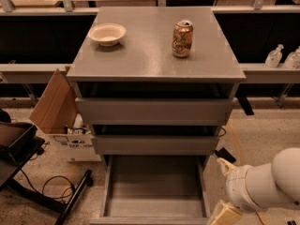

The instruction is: Close bottom drawer

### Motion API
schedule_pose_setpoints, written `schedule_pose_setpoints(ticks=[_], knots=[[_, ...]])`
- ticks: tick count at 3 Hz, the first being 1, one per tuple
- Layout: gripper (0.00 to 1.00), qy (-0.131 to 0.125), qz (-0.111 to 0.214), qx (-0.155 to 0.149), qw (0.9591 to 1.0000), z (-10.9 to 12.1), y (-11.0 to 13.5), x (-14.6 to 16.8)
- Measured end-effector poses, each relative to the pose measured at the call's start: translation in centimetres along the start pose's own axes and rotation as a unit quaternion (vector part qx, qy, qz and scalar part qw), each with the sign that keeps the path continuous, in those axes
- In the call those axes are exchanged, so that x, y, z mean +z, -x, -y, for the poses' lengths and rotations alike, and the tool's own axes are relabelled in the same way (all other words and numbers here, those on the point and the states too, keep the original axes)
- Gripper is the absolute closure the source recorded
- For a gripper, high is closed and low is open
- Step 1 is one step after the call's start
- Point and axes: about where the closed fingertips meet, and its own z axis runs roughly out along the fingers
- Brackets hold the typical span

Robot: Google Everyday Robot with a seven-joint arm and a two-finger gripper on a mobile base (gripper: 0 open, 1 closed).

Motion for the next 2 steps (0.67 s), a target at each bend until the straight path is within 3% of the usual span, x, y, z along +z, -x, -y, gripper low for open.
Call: schedule_pose_setpoints(ticks=[2], knots=[[0.00, 0.013, -0.002, 0.023, 0.9997, 1.5, -8.4, 13.6]])
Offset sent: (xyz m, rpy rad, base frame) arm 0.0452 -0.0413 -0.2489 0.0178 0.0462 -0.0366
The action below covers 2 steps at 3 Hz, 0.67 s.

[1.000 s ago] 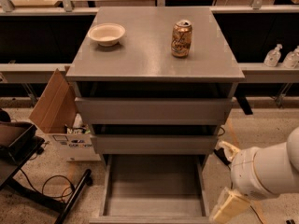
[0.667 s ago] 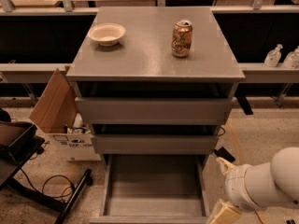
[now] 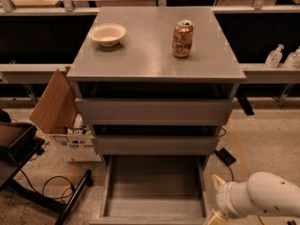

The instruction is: Close bottom drawer

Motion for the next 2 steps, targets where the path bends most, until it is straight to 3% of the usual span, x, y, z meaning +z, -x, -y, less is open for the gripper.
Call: schedule_pose_setpoints(ticks=[1, 2], knots=[[0.00, 0.022, -0.005, 0.020, 0.9996, 0.26, -3.46, 6.04], [0.00, 0.022, -0.005, 0.020, 0.9996, 0.26, -3.46, 6.04]])
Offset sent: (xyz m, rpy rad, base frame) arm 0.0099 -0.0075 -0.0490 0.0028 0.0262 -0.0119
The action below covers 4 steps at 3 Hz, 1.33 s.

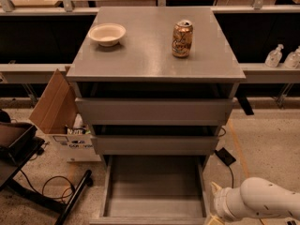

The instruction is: Close bottom drawer

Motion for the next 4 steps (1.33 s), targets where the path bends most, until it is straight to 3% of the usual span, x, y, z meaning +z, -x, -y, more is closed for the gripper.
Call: schedule_pose_setpoints(ticks=[1, 2, 3, 4], knots=[[0.00, 0.017, 0.001, 0.011, 0.9998, -0.1, -0.7, 2.5], [0.00, 0.052, -0.013, 0.030, 0.9981, -0.5, -2.4, 8.3], [0.00, 0.065, -0.026, 0.044, 0.9966, -1.1, -3.0, 11.0], [0.00, 0.068, -0.028, 0.045, 0.9963, -1.3, -3.1, 11.5]])
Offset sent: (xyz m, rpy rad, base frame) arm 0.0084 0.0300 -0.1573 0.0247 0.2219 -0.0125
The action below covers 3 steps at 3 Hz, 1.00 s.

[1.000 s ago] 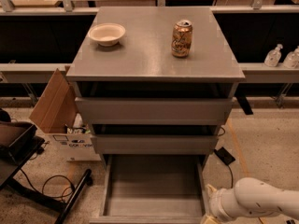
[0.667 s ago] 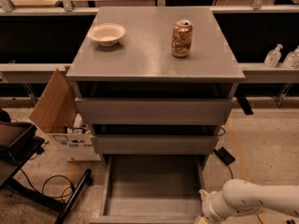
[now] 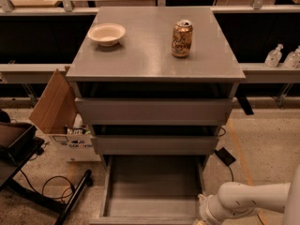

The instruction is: Close bottom drawer

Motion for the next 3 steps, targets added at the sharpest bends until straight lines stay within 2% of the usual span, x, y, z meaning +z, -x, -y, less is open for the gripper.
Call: schedule_pose_setpoints(ticks=[1, 2, 3], knots=[[0.18, -0.001, 0.002, 0.015, 0.9999, 0.0, -1.9, 1.0], [0.42, 0.009, 0.003, 0.040, 0.9991, -0.6, -5.4, 4.6], [0.66, 0.036, -0.001, 0.049, 0.9981, -1.8, -9.0, 10.3]])
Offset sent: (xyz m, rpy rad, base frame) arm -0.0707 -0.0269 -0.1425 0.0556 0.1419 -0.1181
